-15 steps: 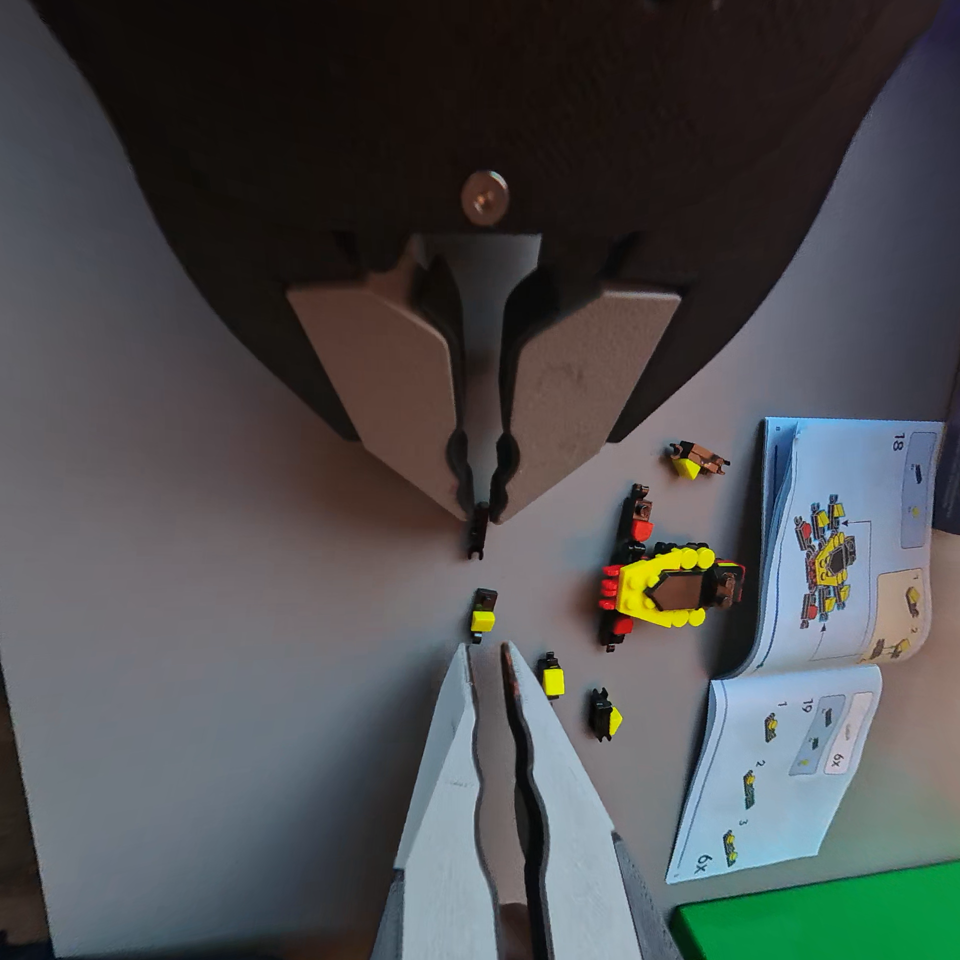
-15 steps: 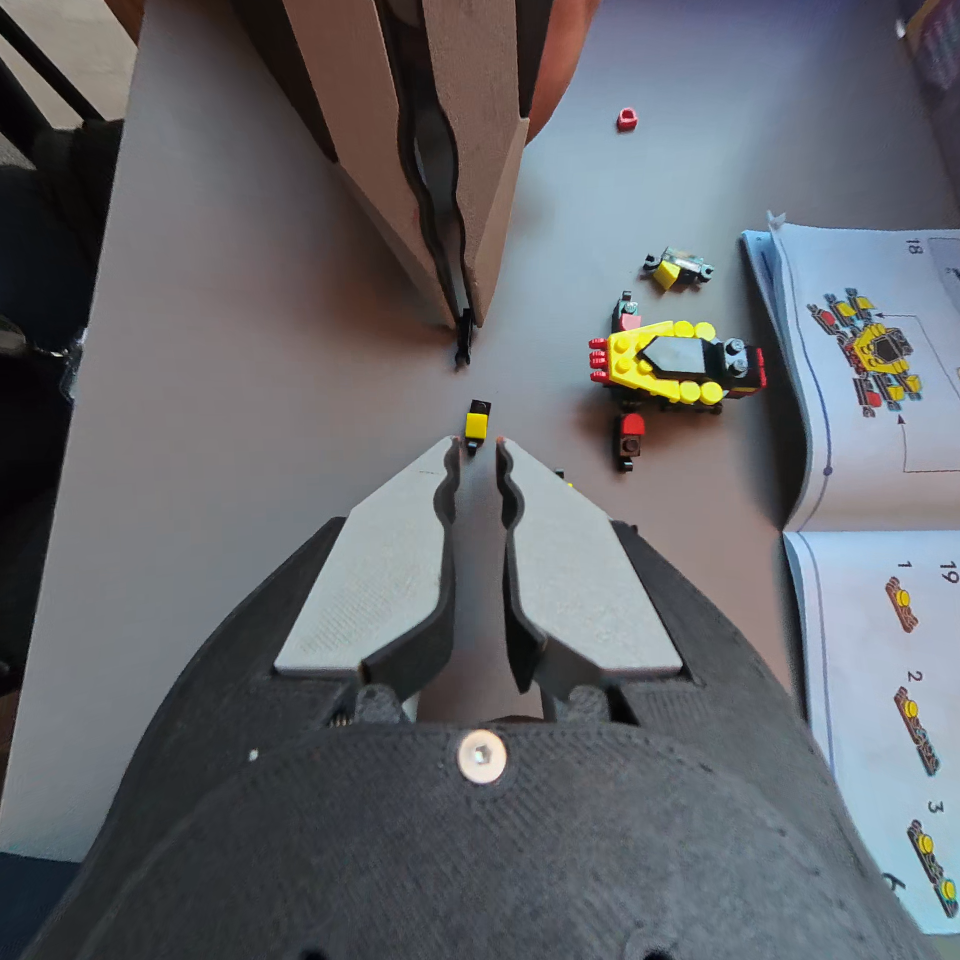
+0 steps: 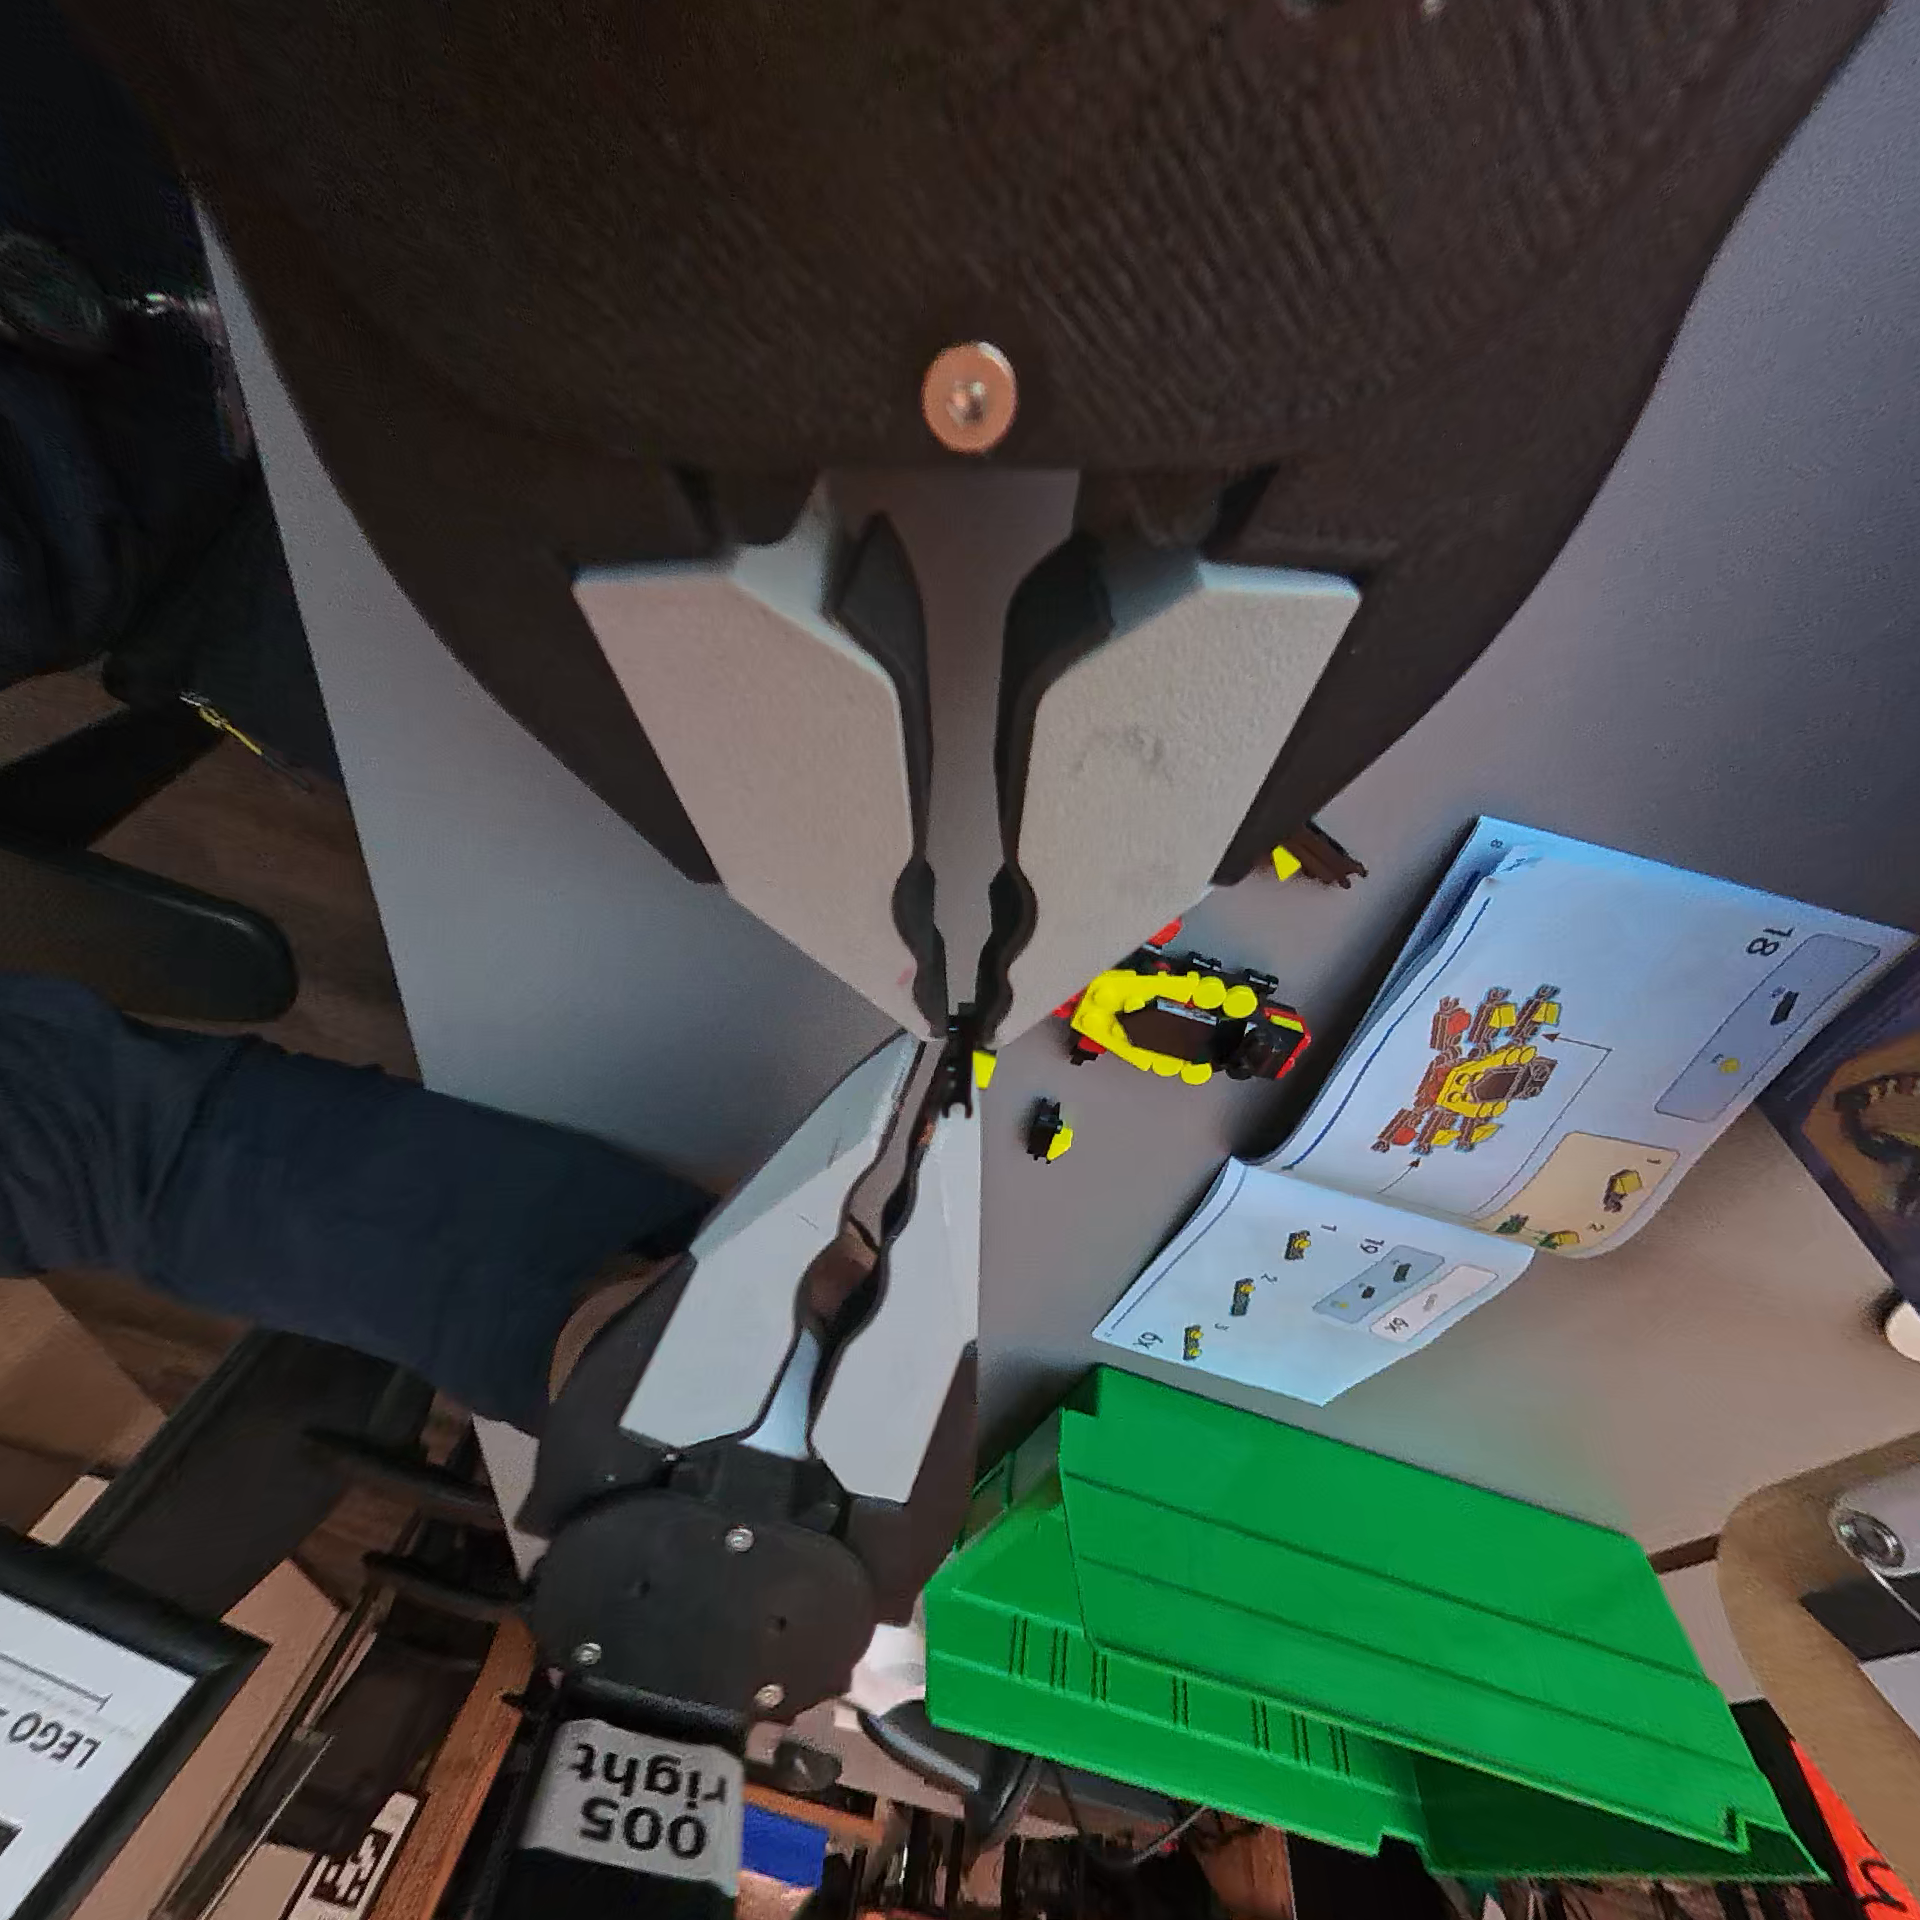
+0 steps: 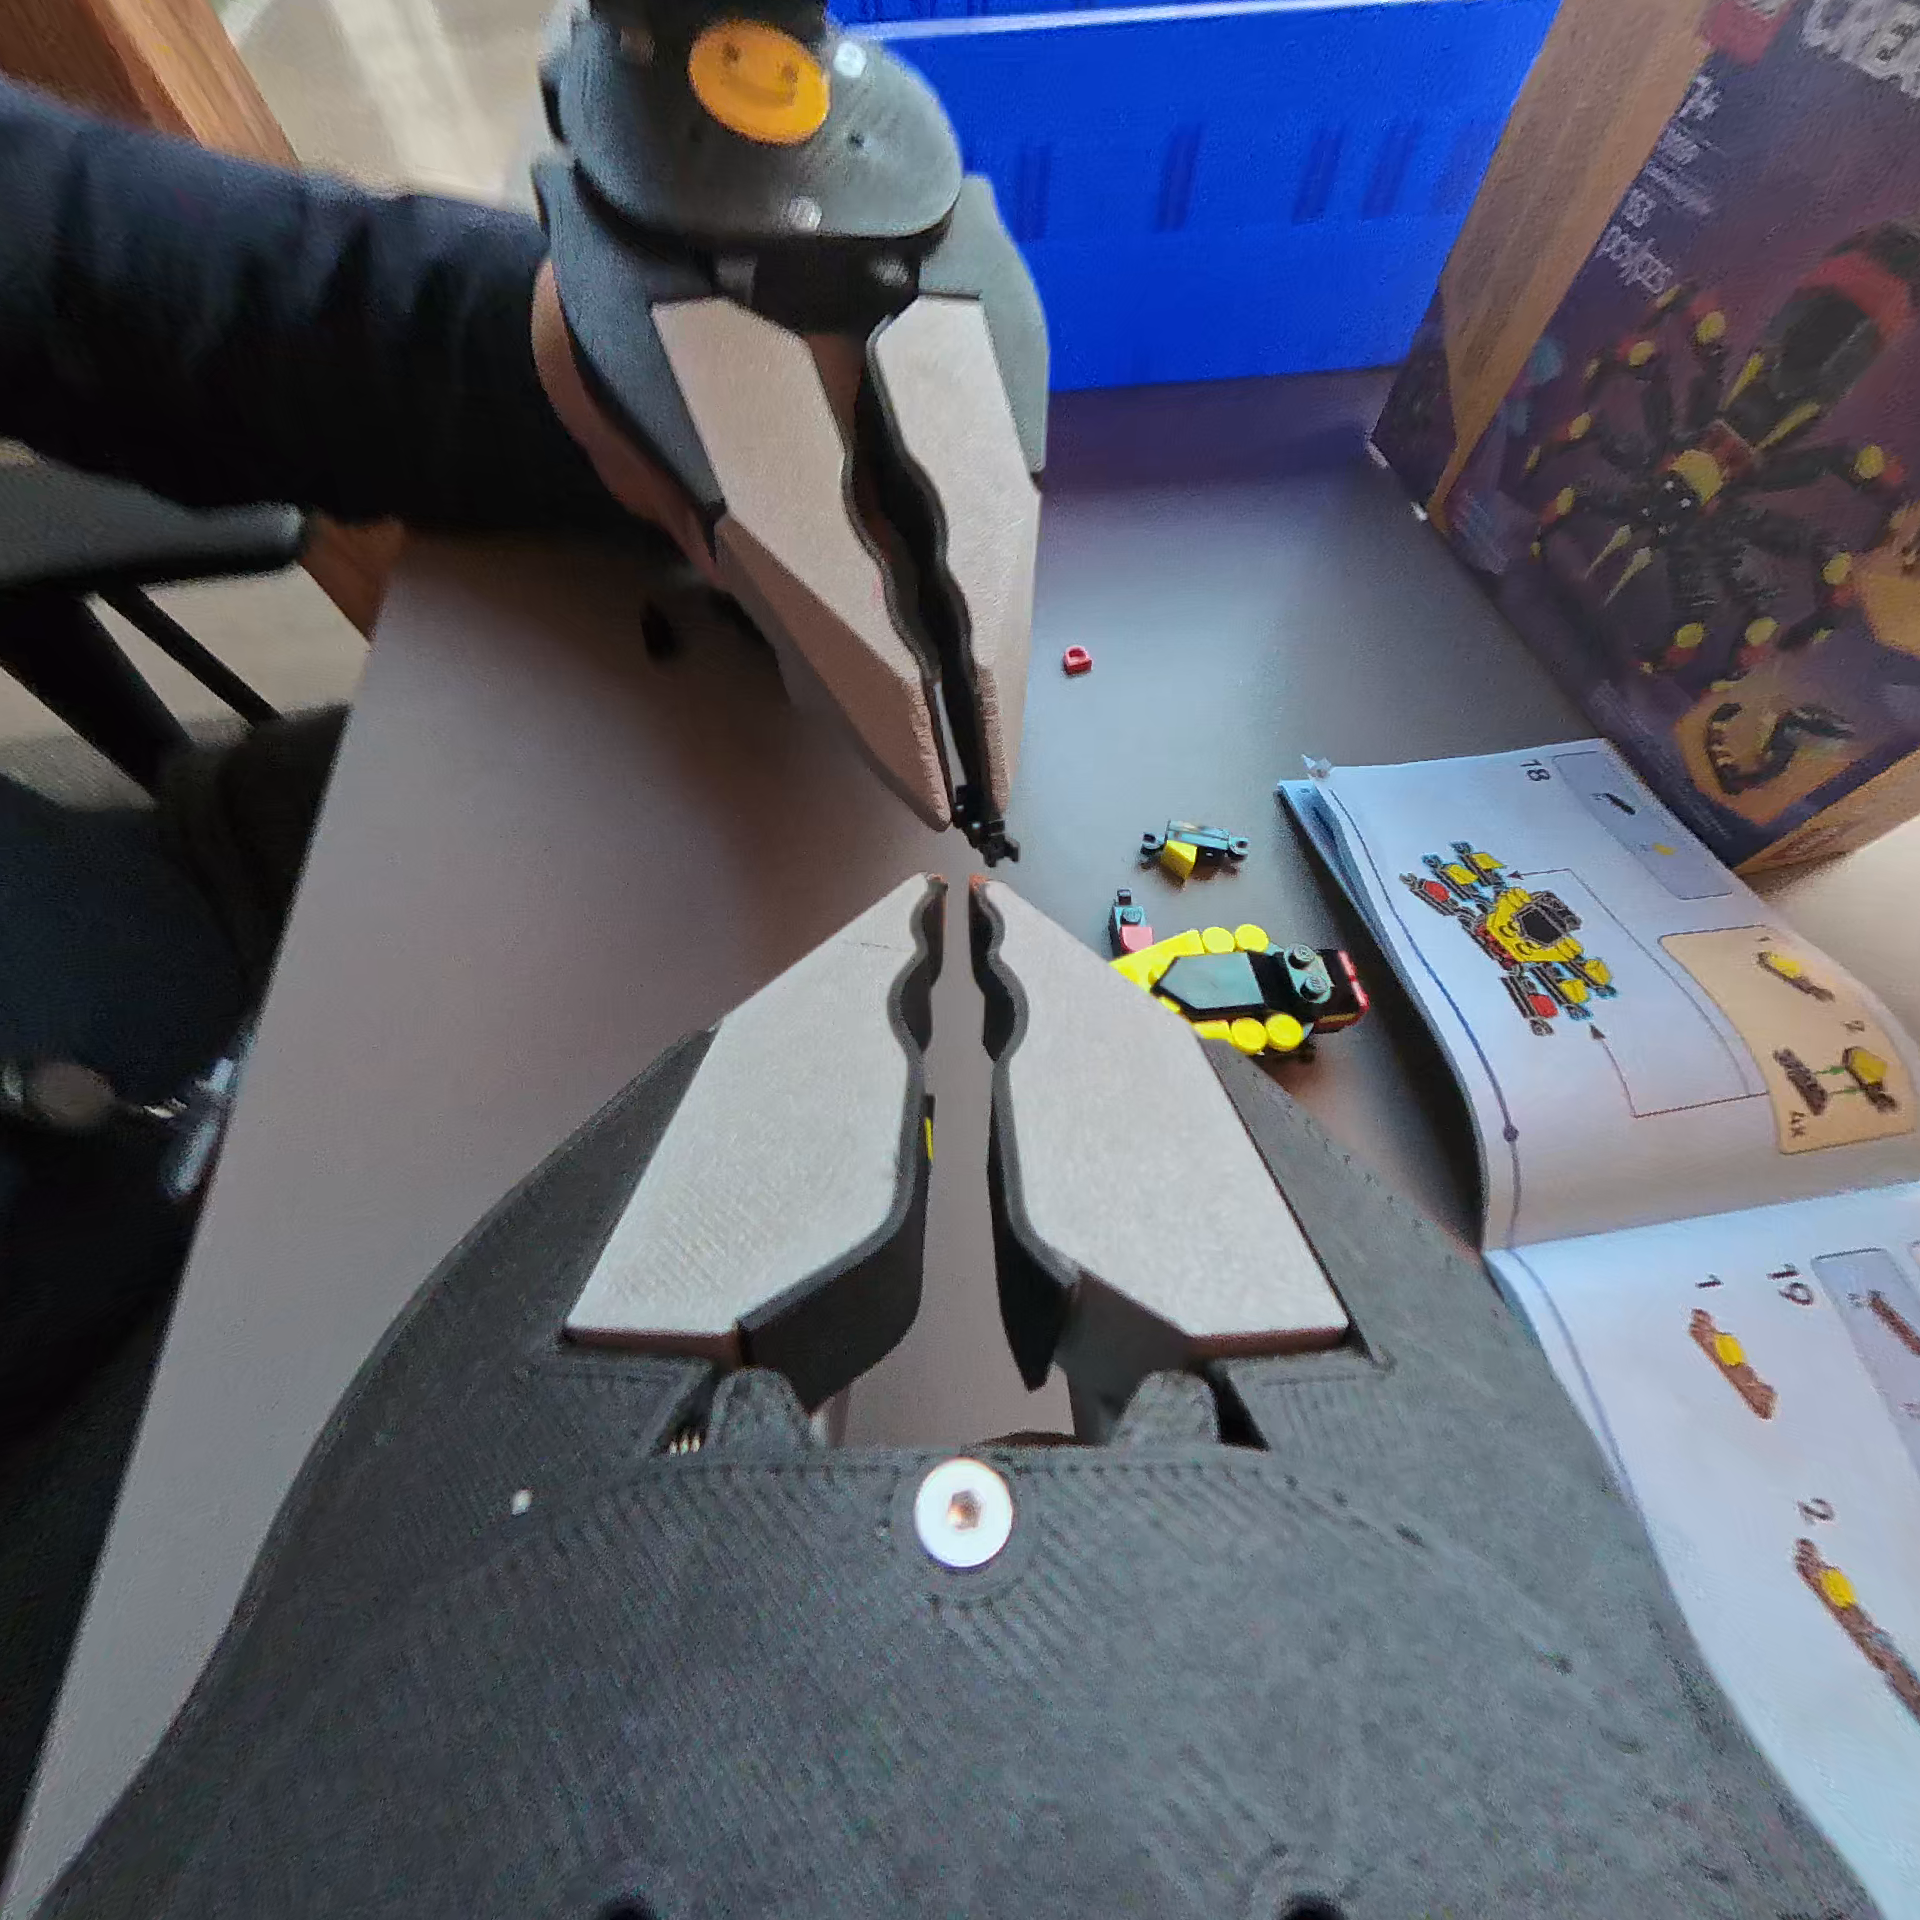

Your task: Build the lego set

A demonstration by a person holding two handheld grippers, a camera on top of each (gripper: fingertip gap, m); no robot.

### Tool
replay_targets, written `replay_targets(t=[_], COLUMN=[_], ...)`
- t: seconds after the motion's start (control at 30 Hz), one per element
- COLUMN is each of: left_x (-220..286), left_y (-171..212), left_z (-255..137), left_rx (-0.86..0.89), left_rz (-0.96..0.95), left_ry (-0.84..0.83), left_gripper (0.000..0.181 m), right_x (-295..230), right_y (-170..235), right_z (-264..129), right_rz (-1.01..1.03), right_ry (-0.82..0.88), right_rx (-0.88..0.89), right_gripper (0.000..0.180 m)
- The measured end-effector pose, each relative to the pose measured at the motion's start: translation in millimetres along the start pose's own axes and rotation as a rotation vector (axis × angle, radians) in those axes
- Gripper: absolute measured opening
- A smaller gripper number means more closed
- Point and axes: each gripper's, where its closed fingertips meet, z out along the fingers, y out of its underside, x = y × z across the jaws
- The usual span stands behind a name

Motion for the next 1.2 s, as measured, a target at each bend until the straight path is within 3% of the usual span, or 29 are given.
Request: replay_targets(t=[0.4, 0.6, 0.77, 0.9, 1.0, 1.2], left_x=[-5, -17, -16, -18, -23, -26], left_y=[-5, -6, -6, -7, -8, -9], left_z=[0, -2, 1, 2, -1, -2], left_rx=[0.011, -0.005, -0.035, -0.027, -0.032, -0.029], left_rz=[0.181, 0.268, 0.408, 0.400, 0.401, 0.398], left_ry=[-0.133, -0.255, -0.333, -0.356, -0.390, -0.404], left_gripper=[0.002, 0.002, 0.002, 0.001, 0.002, 0.002], right_x=[7, 11, 19, 22, 21, 23], right_y=[-17, -23, -29, -28, -30, -30], right_z=[-4, 0, -1, -3, -6, -5], right_rz=[0.237, 0.333, 0.421, 0.407, 0.425, 0.423], right_ry=[-0.078, -0.079, -0.065, -0.039, -0.060, -0.039], right_rx=[0.148, 0.198, 0.261, 0.256, 0.268, 0.264], right_gripper=[0.000, 0.016, 0.008, 0.005, 0.015, 0.011])
